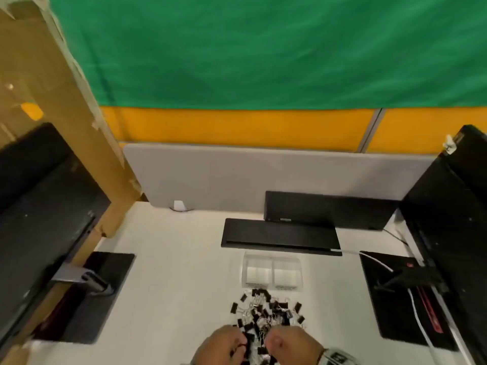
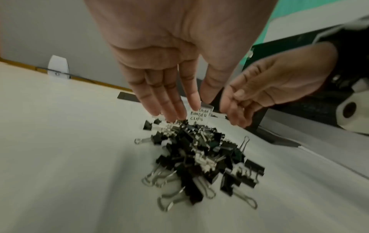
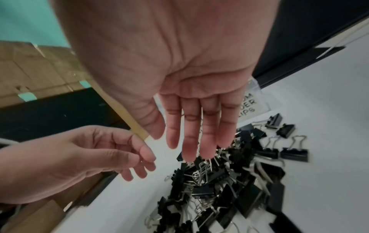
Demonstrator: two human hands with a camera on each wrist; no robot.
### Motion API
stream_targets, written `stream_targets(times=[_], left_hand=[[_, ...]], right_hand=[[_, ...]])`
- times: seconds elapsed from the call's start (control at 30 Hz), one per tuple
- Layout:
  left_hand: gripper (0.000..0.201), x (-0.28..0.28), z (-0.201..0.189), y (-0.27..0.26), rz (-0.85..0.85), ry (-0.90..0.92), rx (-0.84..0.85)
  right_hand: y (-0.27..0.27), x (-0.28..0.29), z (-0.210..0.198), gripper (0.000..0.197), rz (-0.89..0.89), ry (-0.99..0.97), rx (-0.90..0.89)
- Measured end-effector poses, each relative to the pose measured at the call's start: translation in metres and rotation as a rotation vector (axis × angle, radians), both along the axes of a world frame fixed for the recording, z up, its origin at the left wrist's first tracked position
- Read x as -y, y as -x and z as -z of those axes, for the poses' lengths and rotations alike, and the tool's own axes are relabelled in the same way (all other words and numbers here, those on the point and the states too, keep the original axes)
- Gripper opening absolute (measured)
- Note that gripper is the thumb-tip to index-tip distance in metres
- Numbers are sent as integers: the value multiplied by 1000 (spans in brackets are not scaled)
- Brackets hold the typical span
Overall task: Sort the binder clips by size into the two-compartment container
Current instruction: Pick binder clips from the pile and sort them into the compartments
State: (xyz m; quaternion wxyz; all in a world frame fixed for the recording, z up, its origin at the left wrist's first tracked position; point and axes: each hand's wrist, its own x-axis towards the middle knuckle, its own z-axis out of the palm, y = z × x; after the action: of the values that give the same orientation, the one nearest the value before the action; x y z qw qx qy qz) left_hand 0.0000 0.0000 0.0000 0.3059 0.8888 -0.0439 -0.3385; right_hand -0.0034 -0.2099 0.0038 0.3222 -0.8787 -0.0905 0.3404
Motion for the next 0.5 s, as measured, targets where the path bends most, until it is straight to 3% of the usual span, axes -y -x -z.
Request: stream_targets(times=[0.1, 0.27, 0.4, 0.5], left_hand=[[24, 5, 5, -14, 56, -13, 179], [39, 7, 35, -7, 108, -77, 166], [43, 4, 48, -5, 112, -60, 199], [35, 1, 46, -10, 57, -10, 212]], right_hand=[[-29, -22, 5, 21, 37, 51, 26], [-41, -46, 21, 37, 12, 204, 44], [-41, -36, 29, 34, 75, 232, 85], [-42, -23, 30, 26, 140, 217, 117]])
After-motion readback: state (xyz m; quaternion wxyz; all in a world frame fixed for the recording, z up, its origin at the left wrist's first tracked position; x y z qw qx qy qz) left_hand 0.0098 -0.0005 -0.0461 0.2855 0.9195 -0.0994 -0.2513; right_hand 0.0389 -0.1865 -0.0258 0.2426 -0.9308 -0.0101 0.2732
